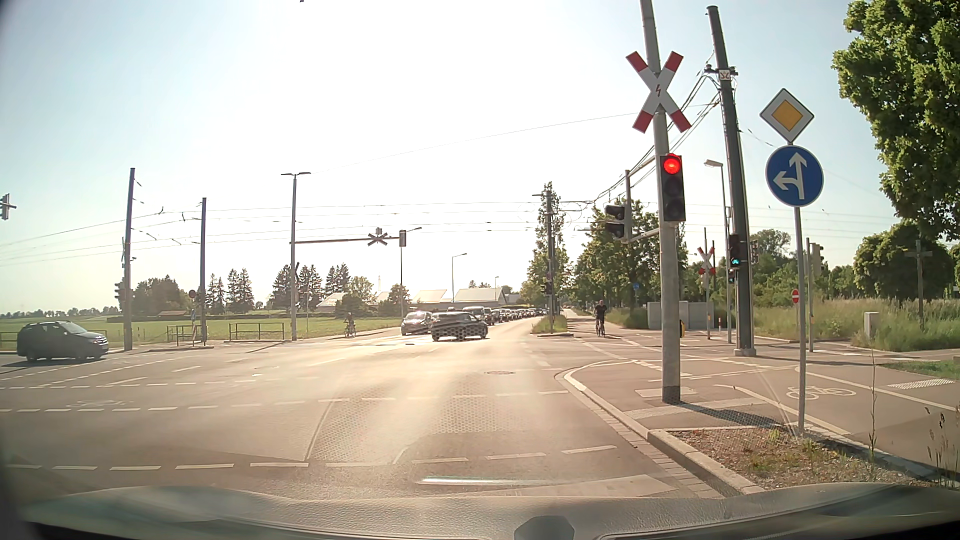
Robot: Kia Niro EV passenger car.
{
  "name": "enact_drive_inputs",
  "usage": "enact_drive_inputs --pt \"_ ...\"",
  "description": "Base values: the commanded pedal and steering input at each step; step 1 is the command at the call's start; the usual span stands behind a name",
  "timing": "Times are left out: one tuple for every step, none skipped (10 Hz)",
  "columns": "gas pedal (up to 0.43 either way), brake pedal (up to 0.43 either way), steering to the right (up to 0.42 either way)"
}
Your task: Follow the waypoints while adhering to traffic rules and regulations
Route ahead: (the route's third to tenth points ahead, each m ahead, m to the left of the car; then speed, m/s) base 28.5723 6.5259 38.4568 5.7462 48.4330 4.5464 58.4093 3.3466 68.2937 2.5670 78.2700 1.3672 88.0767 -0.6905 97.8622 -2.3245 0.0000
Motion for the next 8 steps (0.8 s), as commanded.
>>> enact_drive_inputs --pt "0.0 0.317 -0.02" --pt "0.0 0.317 -0.02" --pt "0.0 0.317 -0.021" --pt "0.0 0.317 -0.021" --pt "0.0 0.317 -0.021" --pt "0.0 0.317 -0.02" --pt "0.0 0.317 -0.02" --pt "0.0 0.317 -0.021"
